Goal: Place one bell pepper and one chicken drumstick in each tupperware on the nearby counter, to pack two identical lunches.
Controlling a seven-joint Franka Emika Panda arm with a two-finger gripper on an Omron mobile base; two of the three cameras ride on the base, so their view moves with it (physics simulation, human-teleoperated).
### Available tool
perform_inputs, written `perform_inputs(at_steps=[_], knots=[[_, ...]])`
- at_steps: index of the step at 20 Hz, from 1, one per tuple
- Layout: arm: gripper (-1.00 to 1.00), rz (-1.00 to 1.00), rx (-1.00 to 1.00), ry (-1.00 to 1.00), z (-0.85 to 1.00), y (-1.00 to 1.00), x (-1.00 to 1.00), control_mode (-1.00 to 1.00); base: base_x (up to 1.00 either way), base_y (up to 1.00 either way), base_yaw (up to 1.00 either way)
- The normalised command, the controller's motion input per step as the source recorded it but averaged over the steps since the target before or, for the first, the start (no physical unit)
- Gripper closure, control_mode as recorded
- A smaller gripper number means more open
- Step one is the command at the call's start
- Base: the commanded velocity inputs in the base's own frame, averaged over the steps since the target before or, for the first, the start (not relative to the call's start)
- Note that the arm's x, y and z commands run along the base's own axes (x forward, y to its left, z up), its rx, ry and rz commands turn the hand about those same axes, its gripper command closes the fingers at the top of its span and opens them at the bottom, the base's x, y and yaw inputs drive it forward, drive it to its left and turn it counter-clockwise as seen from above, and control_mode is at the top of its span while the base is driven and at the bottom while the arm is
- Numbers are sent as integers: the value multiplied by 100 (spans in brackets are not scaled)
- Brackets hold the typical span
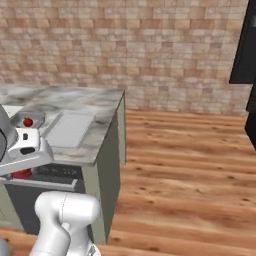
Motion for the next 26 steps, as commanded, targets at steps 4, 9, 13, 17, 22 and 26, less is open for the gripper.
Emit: perform_inputs(at_steps=[4, 9, 13, 17, 22, 26], knots=[[100, 0, 0, 0, 0, 0, 0, 100, 8, 100, 0], [100, 0, 0, 0, 0, 0, 0, 100, 30, 94, 0], [100, 0, 0, 0, 0, 0, 0, 100, 83, 8, -6], [100, 0, 0, 0, 0, 0, 0, 100, 85, -34, -6], [100, -2, 0, 0, -12, -14, 33, -100, 25, -17, -1], [100, -10, 0, -5, -40, -54, 54, -100, 0, 0, 0]])
